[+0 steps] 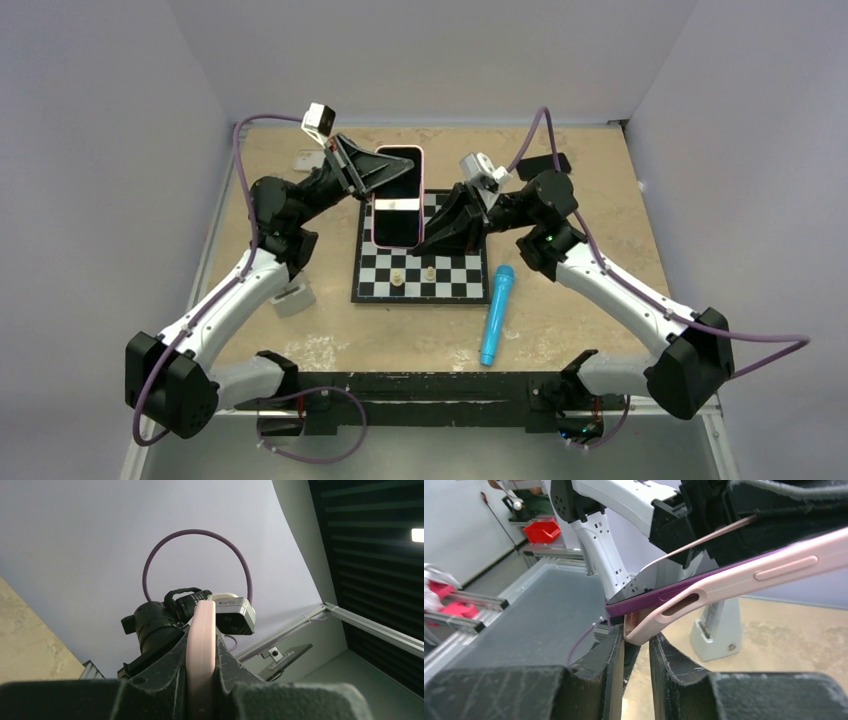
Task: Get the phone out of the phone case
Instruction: Remove the phone case from the phone.
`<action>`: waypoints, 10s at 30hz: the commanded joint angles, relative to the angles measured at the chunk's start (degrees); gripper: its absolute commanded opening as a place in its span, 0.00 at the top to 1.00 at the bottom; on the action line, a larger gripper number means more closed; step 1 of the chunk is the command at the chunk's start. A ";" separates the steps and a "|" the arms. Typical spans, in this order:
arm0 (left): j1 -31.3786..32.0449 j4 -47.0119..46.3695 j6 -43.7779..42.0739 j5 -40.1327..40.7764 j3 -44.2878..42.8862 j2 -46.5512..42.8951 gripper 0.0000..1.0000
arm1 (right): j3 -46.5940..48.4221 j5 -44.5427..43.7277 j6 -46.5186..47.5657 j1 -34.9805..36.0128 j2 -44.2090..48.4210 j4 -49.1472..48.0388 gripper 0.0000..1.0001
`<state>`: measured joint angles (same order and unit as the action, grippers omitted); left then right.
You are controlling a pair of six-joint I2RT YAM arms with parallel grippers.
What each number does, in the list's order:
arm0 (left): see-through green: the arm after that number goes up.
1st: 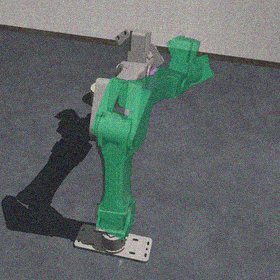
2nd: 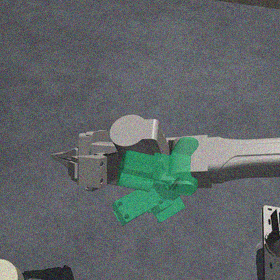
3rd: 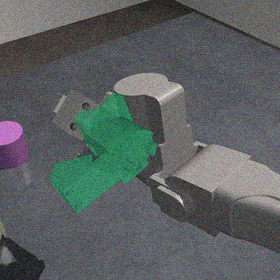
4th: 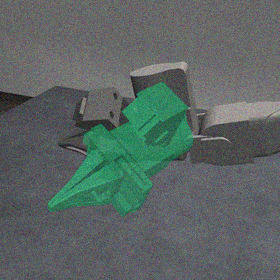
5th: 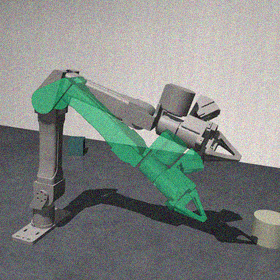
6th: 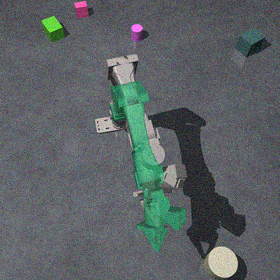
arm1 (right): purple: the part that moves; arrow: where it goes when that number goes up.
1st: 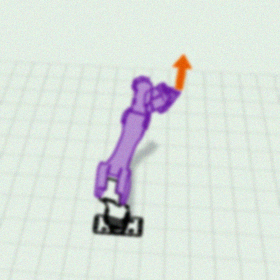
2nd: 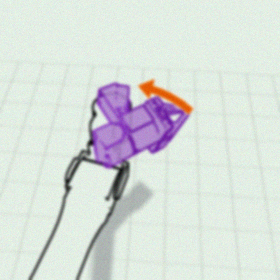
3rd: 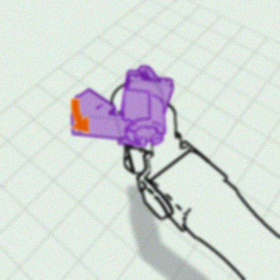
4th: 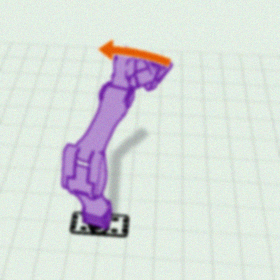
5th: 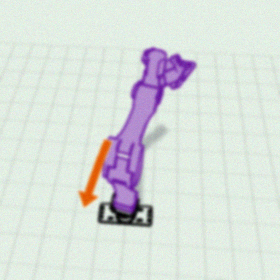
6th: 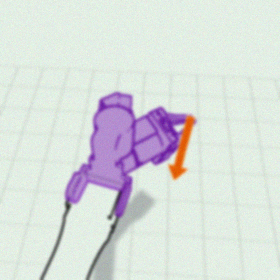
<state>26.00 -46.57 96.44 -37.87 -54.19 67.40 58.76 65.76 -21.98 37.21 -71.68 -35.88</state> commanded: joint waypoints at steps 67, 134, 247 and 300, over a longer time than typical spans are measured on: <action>5.09 -24.79 0.18 31.09 3.40 1.82 1.00 | -3.63 -30.08 -7.30 7.64 -0.81 -22.46 0.44; 5.05 -6.64 -0.78 13.17 -1.13 -10.12 1.00 | -7.66 -25.67 -14.87 0.67 -10.52 -19.89 0.88; -1.50 25.66 -26.54 15.69 0.52 -21.02 1.00 | -5.05 -18.55 -45.43 7.34 -3.05 -15.43 0.60; -1.43 63.68 -69.80 -31.55 -9.16 -23.10 0.41 | -0.40 -4.06 -61.58 5.15 -6.80 -32.33 1.00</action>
<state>24.14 16.51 28.25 -65.45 -62.04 44.62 56.12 62.76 -82.52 42.70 -80.29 -63.61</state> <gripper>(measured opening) 0.622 0.114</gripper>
